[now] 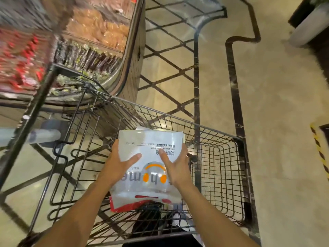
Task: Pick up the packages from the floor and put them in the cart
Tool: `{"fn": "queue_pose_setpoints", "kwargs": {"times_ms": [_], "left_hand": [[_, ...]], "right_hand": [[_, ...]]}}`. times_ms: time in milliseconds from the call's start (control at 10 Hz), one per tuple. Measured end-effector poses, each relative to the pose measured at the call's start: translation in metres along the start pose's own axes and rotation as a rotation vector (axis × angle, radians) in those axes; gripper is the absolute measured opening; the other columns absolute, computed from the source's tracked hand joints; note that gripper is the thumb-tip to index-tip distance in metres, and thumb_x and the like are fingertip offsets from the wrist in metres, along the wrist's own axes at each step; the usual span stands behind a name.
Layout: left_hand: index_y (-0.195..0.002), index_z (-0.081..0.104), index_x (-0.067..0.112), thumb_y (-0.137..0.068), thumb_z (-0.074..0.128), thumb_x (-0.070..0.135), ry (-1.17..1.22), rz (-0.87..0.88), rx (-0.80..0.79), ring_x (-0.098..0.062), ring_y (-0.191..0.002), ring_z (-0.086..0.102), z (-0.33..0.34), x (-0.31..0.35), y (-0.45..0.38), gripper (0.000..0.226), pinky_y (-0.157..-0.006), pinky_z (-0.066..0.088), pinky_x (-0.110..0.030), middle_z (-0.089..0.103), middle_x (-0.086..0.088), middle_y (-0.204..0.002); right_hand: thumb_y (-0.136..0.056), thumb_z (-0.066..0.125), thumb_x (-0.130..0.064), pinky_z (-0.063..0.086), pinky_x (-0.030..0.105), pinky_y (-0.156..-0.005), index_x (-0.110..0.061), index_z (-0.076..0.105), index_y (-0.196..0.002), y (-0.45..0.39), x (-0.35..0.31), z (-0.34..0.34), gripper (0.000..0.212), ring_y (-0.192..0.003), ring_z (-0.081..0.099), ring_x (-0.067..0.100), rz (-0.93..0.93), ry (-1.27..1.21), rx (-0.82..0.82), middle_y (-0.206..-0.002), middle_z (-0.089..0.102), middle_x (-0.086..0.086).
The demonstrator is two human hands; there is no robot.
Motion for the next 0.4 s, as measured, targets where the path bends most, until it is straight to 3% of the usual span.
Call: {"fn": "queue_pose_setpoints", "kwargs": {"times_ms": [100, 200, 300, 400], "left_hand": [[-0.161, 0.011, 0.027, -0.075, 0.079, 0.066, -0.106, -0.060, 0.020, -0.029, -0.129, 0.056, -0.008, 0.002, 0.007, 0.117, -0.102, 0.049, -0.048, 0.057, -0.002, -0.145], [-0.164, -0.006, 0.024, -0.071, 0.068, 0.081, -0.308, -0.035, 0.093, -0.034, -0.142, 0.044, -0.023, 0.014, 0.017, 0.131, -0.109, 0.044, -0.055, 0.038, -0.011, -0.162], [-0.165, 0.003, 0.019, -0.081, 0.064, 0.074, -0.480, 0.099, 0.188, -0.032, -0.151, 0.030, -0.035, 0.050, 0.043, 0.118, -0.116, 0.034, -0.054, 0.024, -0.011, -0.169], [-0.165, 0.014, 0.017, -0.080, 0.049, 0.083, -0.606, 0.207, 0.275, -0.030, -0.151, 0.031, -0.047, 0.074, 0.067, 0.114, -0.118, 0.032, -0.050, 0.027, -0.010, -0.168]], "right_hand": [[-0.071, 0.054, -0.093, 0.049, 0.055, -0.106, -0.038, 0.008, -0.159, 0.004, -0.005, -0.006, 0.113, -0.132, 0.055, 0.034, -0.020, 0.078, -0.042, -0.153, 0.045, 0.010], [-0.081, 0.049, -0.087, 0.044, 0.055, -0.111, -0.028, 0.002, -0.164, 0.006, -0.011, -0.019, 0.112, -0.139, 0.049, 0.040, -0.042, 0.227, -0.068, -0.160, 0.039, 0.017], [-0.085, 0.041, -0.087, 0.040, 0.057, -0.114, -0.026, 0.002, -0.165, 0.011, -0.024, -0.039, 0.108, -0.146, 0.039, 0.043, -0.096, 0.346, -0.015, -0.164, 0.030, 0.019], [-0.090, 0.036, -0.083, 0.033, 0.058, -0.119, -0.026, 0.004, -0.166, 0.025, -0.053, -0.056, 0.100, -0.153, 0.028, 0.040, -0.235, 0.462, 0.041, -0.169, 0.022, 0.016]]}}
Point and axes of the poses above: each hand's wrist, its own y-axis away from the middle knuckle, its own z-axis out of the palm, x = y × z, the point moved 8 cm from there along -y, towards the middle knuckle
